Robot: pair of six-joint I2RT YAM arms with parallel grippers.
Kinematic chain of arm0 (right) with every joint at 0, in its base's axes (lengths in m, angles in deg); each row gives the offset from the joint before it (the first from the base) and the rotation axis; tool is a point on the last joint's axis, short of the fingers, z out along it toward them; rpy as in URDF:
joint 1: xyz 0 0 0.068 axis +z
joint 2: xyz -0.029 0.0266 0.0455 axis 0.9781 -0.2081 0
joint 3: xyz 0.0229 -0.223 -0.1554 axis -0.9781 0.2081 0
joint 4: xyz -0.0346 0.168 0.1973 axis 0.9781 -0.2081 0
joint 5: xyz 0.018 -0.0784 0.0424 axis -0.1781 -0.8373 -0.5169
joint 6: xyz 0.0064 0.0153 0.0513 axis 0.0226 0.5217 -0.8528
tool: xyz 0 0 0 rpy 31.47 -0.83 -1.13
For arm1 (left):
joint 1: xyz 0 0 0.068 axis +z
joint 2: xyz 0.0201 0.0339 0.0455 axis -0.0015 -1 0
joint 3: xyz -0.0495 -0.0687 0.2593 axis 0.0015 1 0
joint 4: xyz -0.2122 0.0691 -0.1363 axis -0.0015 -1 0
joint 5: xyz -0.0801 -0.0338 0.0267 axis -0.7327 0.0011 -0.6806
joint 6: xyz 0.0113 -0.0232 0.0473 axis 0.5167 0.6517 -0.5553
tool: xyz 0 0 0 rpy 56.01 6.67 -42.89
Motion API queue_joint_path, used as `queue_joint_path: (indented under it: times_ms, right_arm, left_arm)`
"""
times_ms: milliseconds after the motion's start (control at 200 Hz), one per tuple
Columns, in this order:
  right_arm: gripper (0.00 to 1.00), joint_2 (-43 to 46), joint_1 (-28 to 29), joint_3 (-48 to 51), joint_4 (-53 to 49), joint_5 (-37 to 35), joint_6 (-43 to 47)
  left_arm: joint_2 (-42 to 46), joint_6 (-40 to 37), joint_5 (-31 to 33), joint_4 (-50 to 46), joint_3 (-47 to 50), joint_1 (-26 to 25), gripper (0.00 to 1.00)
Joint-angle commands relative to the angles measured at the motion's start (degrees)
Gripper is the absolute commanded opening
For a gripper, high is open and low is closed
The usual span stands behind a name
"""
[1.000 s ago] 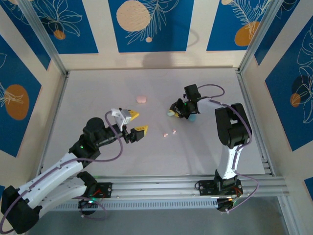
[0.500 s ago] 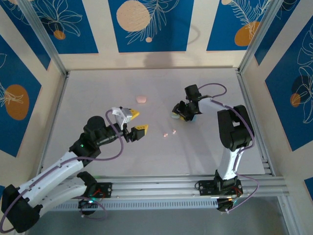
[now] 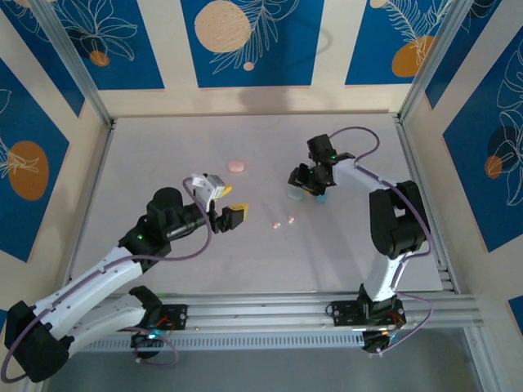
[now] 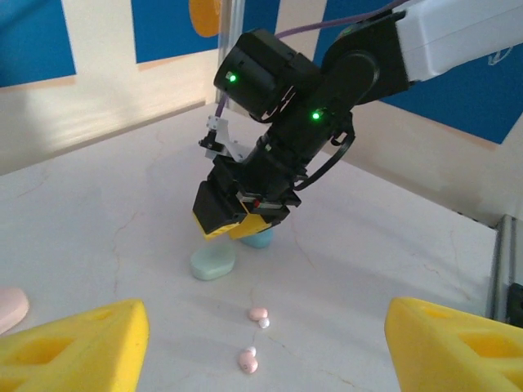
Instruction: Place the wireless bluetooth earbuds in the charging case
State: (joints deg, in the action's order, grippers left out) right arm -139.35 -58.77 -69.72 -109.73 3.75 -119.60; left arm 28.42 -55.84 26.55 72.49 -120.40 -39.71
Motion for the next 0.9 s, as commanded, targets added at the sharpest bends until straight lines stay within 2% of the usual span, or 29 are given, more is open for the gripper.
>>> queue_joint_path:
  times_ms: [0, 110, 200, 435, 555, 730, 790, 895]
  right_arm:
    - [0.5, -0.16, 2.45, -3.86, 4.07, 3.75, 7.92]
    - [0.57, -4.74, 4.6, -8.88, 5.83, 5.35, 13.37]
    - [0.61, -10.02, 5.68, -16.06, 3.32, 8.37, 15.92]
    - [0.63, -26.29, 8.34, -38.16, -4.67, 12.36, 18.05]
    - [0.63, -35.14, 9.03, -50.74, -8.69, 13.11, 17.86]
    - [0.65, -46.26, 9.17, -68.22, -14.57, 12.25, 17.49]
    - [0.71, -49.26, 9.11, -72.51, -15.45, 12.2, 17.38]
    - [0.72, -53.01, 8.75, -76.43, -15.12, 14.86, 16.13]
  left_arm:
    - [-0.02, 0.6, 3.7, -3.37, -3.02, -0.46, 0.76]
    - [1.07, 0.29, 5.45, -4.03, -2.95, -0.37, 0.77]
    - [2.46, -0.49, 6.82, -4.81, -2.72, -0.27, 0.8]
    - [3.88, -1.7, 11.27, -11.2, -4.46, 0.28, 1.0]
    - [3.03, -1.12, 13.26, -14.39, -5.61, 1.03, 1.0]
    - [1.57, -0.01, 12.38, -17.69, -6.63, 3.59, 1.0]
    - [0.58, 1.05, 11.34, -18.62, -7.05, 5.04, 1.0]
    - [-1.0, 2.86, 8.87, -19.14, -7.42, 7.71, 1.0]
